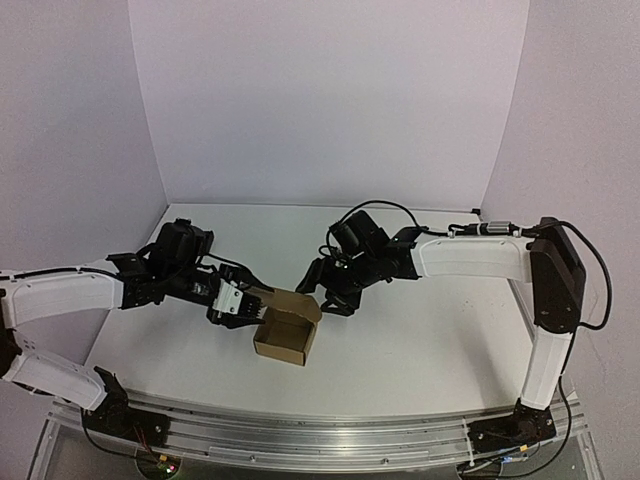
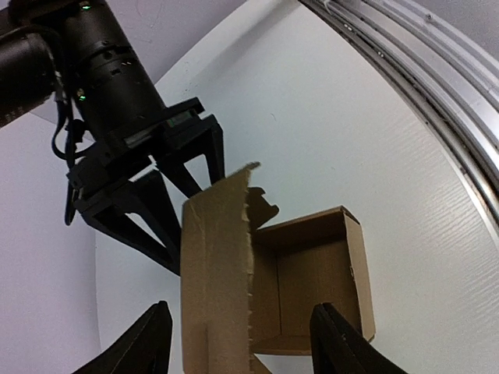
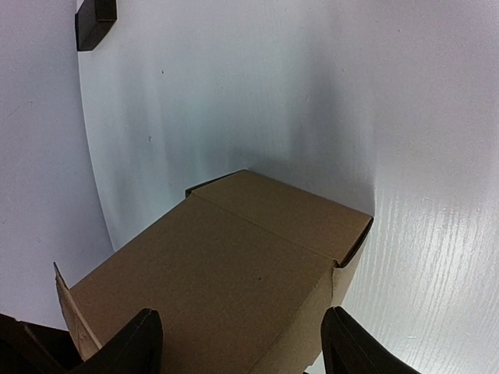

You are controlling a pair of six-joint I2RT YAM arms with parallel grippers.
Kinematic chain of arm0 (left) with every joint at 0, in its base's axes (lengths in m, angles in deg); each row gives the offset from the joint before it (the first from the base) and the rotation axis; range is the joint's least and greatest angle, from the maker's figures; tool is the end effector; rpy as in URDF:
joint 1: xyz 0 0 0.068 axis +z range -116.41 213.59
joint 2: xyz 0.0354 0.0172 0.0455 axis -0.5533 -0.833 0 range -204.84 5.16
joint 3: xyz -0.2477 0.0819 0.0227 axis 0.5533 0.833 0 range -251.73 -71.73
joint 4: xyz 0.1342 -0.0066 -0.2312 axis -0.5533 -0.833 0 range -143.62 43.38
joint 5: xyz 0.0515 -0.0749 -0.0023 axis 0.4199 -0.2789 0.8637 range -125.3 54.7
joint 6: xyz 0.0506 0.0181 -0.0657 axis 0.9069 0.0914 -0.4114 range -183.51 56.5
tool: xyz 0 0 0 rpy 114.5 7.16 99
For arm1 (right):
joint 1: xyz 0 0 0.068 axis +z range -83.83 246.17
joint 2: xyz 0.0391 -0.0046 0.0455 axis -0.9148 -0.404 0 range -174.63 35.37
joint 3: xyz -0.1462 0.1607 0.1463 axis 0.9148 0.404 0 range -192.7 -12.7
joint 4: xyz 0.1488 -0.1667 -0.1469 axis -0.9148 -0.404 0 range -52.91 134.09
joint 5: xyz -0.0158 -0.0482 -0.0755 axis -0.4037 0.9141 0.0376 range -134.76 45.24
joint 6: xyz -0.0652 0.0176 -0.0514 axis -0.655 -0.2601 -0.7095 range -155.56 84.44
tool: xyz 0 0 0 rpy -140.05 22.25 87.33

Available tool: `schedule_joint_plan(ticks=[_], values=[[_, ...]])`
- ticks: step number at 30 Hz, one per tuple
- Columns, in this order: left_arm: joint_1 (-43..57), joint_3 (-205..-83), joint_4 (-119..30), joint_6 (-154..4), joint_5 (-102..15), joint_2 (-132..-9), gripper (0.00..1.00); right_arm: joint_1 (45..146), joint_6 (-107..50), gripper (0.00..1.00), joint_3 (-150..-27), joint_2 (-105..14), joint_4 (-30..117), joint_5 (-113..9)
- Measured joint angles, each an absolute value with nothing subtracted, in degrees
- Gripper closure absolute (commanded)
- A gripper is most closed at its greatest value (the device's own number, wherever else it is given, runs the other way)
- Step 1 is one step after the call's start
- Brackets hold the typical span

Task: Fold the paper box

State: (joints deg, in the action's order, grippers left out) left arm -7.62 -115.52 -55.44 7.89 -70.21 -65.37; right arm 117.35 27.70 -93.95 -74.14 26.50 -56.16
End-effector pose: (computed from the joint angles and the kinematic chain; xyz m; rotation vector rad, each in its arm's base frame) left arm 0.1954 -0.2279 0.2136 1.8987 0.8656 -0.3496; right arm 0.2749 0.3651 0.1800 0.1746 2.6831 1.0613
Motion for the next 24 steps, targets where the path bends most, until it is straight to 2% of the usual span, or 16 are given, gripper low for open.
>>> schedule_joint_plan(ticks=[3,6,10,12,16,20,24], values=[[-7.6,-120.93,-61.46,3.04,-71.09,-65.15,0.14,117.35,27.75,0.3,-93.93,-74.14,26.53,-55.56],[-7.6,-126.4,-65.76,-4.44,-72.5,-64.43,0.12,117.35,27.75,0.3,-93.85,-74.14,26.57,-54.98],[-6.85,-132.3,-67.77,-21.6,-72.51,-63.91,0.23,117.35,27.75,0.3,-93.61,-74.14,26.75,-54.78],[-4.71,-134.61,-68.62,-32.7,-71.15,-64.8,0.24,117.35,27.75,0.3,-93.53,-74.14,26.76,-54.66],[2.88,-139.46,-72.77,-55.27,-68.15,-71.69,0.12,117.35,27.75,0.3,-93.52,-74.14,26.85,-54.39],[6.41,-140.81,-77.16,-70.3,-68.11,-80.82,0.02,117.35,27.75,0.3,-93.51,-74.14,26.87,-54.33],[6.15,-139.27,-79.73,-78.96,-70.58,-84.62,0.01,117.35,27.77,0.3,-93.43,-74.14,26.88,-54.3]])
